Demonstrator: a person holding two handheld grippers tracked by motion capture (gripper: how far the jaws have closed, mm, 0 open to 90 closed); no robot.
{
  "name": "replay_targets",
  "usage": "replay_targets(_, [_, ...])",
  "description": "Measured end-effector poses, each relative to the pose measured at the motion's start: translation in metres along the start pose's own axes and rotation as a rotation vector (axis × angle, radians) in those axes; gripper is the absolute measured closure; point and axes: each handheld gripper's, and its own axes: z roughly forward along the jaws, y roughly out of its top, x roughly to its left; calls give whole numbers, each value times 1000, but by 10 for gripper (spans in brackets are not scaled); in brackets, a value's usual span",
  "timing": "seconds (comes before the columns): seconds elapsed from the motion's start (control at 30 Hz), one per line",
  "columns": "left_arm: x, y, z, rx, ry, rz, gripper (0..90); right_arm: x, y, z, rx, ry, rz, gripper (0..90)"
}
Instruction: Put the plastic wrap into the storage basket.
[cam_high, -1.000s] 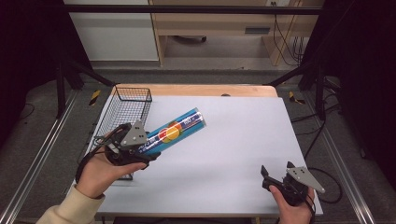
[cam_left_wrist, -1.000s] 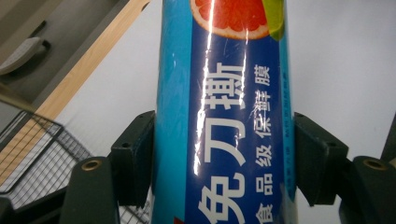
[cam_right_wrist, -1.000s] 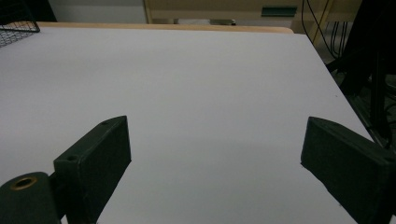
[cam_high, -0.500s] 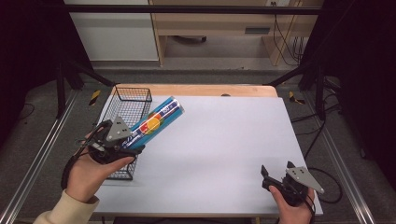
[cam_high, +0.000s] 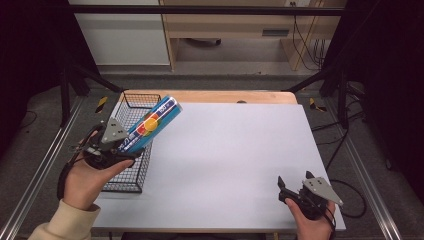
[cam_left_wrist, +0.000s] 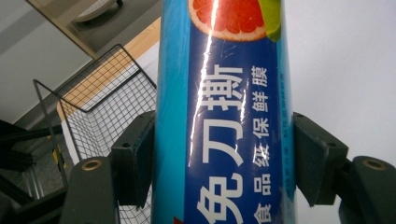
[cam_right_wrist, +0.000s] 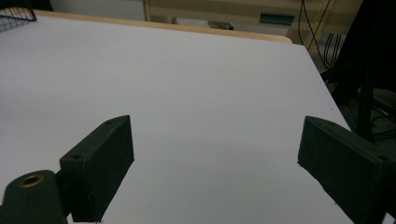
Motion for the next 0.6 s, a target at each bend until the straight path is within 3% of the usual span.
replay_targets(0.13, [2,2,2,27,23,-7,321,2,0,1,7,4,-23,107])
replay_targets(0.3, [4,1,1,57,61,-36,321,5,4,-7,-23,-4,-63,109])
replay_targets(0.4, [5,2,1,99,104,-42,321,8,5,-6,-21,4,-71,109])
replay_targets(0.6, [8,-1,-6,112,139,-63,321,13,9,-8,-33,1,-89,109])
